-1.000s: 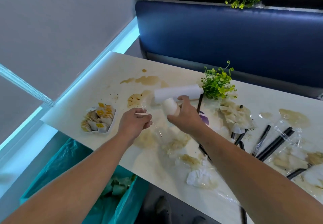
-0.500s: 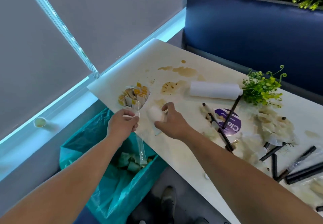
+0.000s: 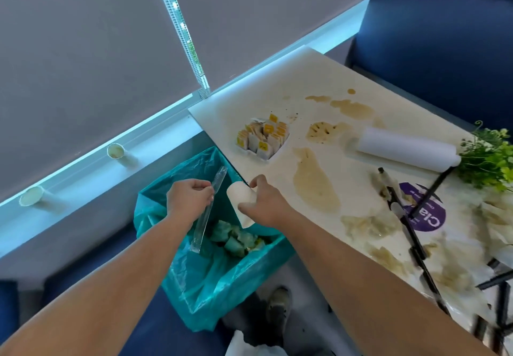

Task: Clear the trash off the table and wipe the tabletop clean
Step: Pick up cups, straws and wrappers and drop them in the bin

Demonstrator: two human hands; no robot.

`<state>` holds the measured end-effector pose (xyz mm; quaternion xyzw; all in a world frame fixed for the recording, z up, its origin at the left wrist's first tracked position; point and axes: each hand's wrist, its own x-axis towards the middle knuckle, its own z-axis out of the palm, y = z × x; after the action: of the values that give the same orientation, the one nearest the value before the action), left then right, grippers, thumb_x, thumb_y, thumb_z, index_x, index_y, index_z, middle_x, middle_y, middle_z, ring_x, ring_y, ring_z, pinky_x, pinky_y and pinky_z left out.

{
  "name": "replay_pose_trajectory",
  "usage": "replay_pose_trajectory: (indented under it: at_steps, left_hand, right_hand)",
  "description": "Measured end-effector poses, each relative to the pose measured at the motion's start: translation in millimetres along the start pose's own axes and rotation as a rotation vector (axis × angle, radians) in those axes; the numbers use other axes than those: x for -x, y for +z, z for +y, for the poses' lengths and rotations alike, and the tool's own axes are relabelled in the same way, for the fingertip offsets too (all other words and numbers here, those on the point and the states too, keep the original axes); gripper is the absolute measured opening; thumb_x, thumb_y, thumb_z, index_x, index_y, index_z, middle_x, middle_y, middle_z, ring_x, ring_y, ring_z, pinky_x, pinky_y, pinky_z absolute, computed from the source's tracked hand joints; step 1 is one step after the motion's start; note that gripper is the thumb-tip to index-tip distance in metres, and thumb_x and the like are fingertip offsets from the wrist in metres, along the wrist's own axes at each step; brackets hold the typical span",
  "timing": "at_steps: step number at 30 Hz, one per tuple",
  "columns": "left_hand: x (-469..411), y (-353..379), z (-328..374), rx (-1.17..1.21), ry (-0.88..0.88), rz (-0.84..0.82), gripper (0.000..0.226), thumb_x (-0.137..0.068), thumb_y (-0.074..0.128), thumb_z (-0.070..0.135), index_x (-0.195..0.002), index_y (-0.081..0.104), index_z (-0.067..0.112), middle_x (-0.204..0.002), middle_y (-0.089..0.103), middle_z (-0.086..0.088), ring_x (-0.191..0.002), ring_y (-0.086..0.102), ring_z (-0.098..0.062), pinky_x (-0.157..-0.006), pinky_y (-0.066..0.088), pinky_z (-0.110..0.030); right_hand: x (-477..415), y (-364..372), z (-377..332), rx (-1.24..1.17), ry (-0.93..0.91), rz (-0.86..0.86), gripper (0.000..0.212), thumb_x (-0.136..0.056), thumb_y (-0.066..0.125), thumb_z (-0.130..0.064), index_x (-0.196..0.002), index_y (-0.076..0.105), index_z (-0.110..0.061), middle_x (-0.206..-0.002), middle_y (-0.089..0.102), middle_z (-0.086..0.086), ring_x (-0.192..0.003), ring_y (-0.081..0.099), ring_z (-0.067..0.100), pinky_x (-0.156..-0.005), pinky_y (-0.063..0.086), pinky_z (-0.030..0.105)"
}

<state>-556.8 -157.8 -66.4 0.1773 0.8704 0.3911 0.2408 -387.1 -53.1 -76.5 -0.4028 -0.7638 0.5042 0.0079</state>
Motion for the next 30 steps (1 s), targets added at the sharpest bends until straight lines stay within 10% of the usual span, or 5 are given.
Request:
replay_pose_trajectory:
  at_steps: [9,23,30]
  left_hand:
    - [-23,-9,-36,-0.153,-0.047,0.060,0.029,-0.089,0.075,0.035,-0.115,0.077,0.020,-0.104,0.077,0.002,-0.103,0.071,-0.020,-0.101,0.053,-0.042]
    - [-10,12,-7,-0.224,0.190,-0.008,0.028,-0.097,0.067,0.032,-0.123,0.070,0.023,-0.106,0.069,0.012,-0.101,0.064,-0.011,-0.101,0.045,-0.032]
    - [14,58,43,-0.222,0.320,-0.149,0.023,-0.096,0.069,0.031,-0.118,0.069,0.024,-0.104,0.068,0.009,-0.087,0.064,-0.007,-0.082,0.045,-0.024]
  right_hand:
    - [-16,41,-9,0.062,-0.032,-0.107,0.082,-0.090,0.068,-0.040,-0.156,0.024,-0.022,-0.153,0.045,0.009,-0.136,0.048,0.028,-0.106,0.041,0.036]
    - [-14,4,2,0.060,-0.100,0.191,0.023,-0.092,0.057,-0.009,-0.115,0.063,-0.012,-0.093,0.059,-0.003,-0.089,0.058,0.018,-0.075,0.046,0.029]
    - [10,-56,26,0.110,-0.023,0.418,0.021,-0.091,0.057,-0.007,-0.110,0.065,-0.015,-0.102,0.059,0.002,-0.085,0.054,0.015,-0.073,0.042,0.025]
